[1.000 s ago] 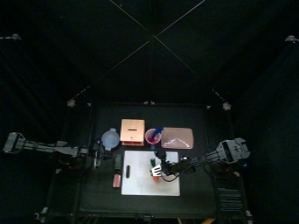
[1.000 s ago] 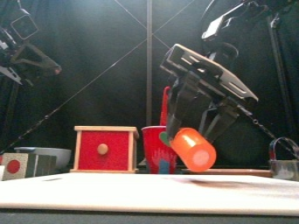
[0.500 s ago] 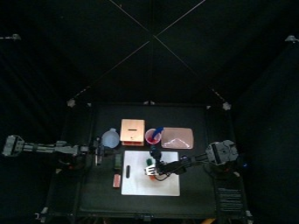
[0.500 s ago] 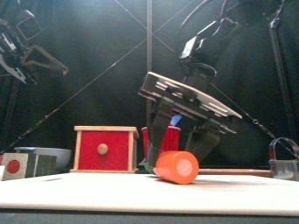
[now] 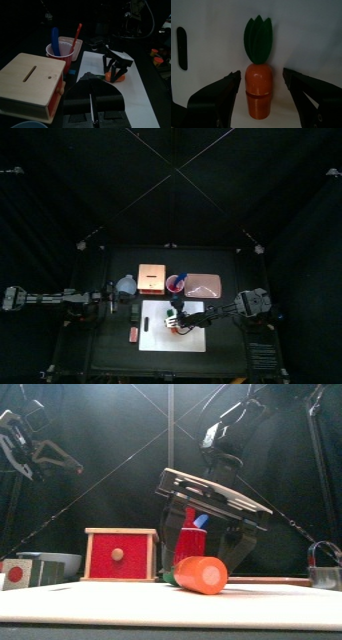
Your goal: Place carrot onto cutting board
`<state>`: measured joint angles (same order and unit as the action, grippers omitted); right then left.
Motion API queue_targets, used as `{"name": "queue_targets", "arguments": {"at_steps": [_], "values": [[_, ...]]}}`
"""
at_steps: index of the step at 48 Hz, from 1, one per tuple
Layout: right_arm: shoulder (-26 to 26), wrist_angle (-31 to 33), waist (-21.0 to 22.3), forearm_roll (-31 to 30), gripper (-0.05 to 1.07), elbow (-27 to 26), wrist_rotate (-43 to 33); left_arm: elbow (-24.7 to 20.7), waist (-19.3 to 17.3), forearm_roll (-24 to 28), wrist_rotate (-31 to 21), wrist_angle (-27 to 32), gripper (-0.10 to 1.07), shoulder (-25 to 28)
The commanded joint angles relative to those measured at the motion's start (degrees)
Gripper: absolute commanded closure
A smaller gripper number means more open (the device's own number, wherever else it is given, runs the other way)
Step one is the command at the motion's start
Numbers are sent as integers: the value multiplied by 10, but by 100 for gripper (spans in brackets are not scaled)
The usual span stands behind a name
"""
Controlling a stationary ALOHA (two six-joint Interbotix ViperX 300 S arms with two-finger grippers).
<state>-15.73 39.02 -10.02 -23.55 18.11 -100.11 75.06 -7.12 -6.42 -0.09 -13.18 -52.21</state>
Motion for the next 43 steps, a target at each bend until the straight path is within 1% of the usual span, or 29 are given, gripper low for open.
{"name": "queue_targets", "arguments": {"at_steps": [1,7,14,20,29,32,38,43], "values": [[34,25,-8,-27,5,-18,0,-17,-2,-3,-1,3,99,3],[56,50,-16,-52,5,-11,3,-17,-1,-5,-1,4,99,3],[88,48,-28,-85,5,4,7,-15,0,-6,-2,2,99,3],[123,44,-40,-106,5,29,42,-12,4,-6,-2,-3,99,3],[193,14,-54,-98,6,109,146,-4,18,-6,-2,-7,99,3],[217,1,-55,-95,6,146,179,-4,30,-5,-2,-8,99,3],[252,-40,-56,-105,6,201,212,-4,62,-4,0,-8,99,4],[281,-92,-56,-138,6,244,217,-3,75,-3,0,-8,99,3]]}}
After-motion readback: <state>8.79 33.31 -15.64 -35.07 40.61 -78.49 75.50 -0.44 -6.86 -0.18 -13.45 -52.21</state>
